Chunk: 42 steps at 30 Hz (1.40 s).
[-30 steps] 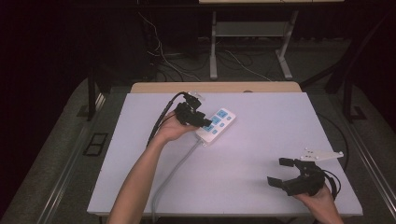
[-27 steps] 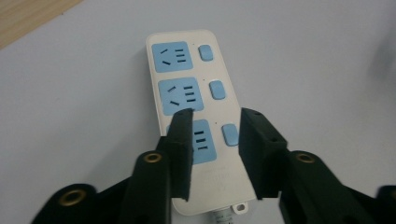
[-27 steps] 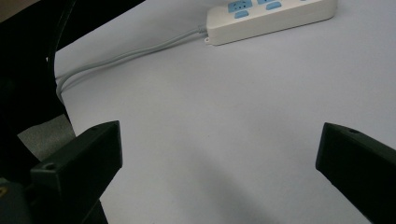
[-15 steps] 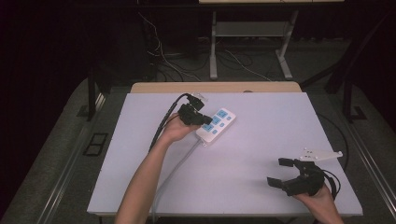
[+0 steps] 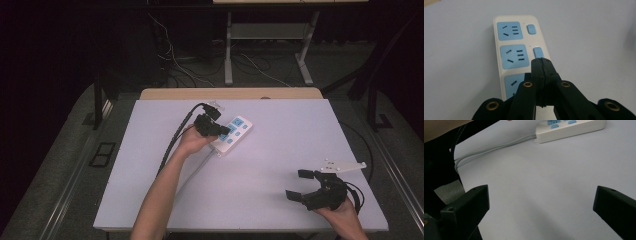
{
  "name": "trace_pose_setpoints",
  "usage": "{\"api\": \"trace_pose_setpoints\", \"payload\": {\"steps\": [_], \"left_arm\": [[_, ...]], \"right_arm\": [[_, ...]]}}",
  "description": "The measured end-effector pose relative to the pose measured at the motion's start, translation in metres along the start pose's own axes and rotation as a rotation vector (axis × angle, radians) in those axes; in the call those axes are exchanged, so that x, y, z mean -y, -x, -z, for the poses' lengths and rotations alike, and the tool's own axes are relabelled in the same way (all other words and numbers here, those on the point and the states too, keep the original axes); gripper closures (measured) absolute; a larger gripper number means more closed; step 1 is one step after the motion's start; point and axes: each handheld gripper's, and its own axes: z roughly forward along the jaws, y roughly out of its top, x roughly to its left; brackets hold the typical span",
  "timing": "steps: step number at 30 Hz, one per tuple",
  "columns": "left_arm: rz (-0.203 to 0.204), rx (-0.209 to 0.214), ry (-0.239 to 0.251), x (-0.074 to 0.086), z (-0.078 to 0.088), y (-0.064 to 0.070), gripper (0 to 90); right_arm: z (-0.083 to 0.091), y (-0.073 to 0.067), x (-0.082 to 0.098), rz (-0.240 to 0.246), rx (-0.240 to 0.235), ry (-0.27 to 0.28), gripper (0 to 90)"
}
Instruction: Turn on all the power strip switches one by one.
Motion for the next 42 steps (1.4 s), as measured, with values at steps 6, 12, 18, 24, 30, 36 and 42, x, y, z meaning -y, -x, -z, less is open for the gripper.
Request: {"api": "trace_pose_setpoints", "payload": {"steps": [6,12,18,24,30,36,42], "left_arm": [[0.012,0.013,0.001,0.004,-0.004,-0.001,88.6],[0.018,0.029,-0.007,0.008,-0.008,0.0,88.7],[0.019,0.04,-0.009,0.01,-0.011,0.002,88.7],[0.021,0.051,-0.006,0.01,-0.014,0.002,88.7],[0.014,0.049,-0.002,0.01,-0.016,0.004,88.9],[-0.004,0.032,-0.005,0.01,-0.015,0.007,88.9],[-0.011,0.028,-0.018,0.01,-0.015,0.007,89.2]], "right_arm": [[-0.001,0.0,0.0,0.004,-0.004,-0.008,0.3],[-0.001,0.0,0.0,0.005,-0.005,-0.012,0.3],[-0.002,0.0,0.0,0.007,-0.005,-0.014,0.3],[-0.002,0.0,0.0,0.009,-0.005,-0.018,0.3],[-0.002,0.0,0.0,0.01,-0.005,-0.019,0.3],[-0.003,0.0,0.0,0.012,-0.005,-0.018,0.3],[-0.003,-0.001,0.0,0.012,-0.006,-0.021,0.3]]}}
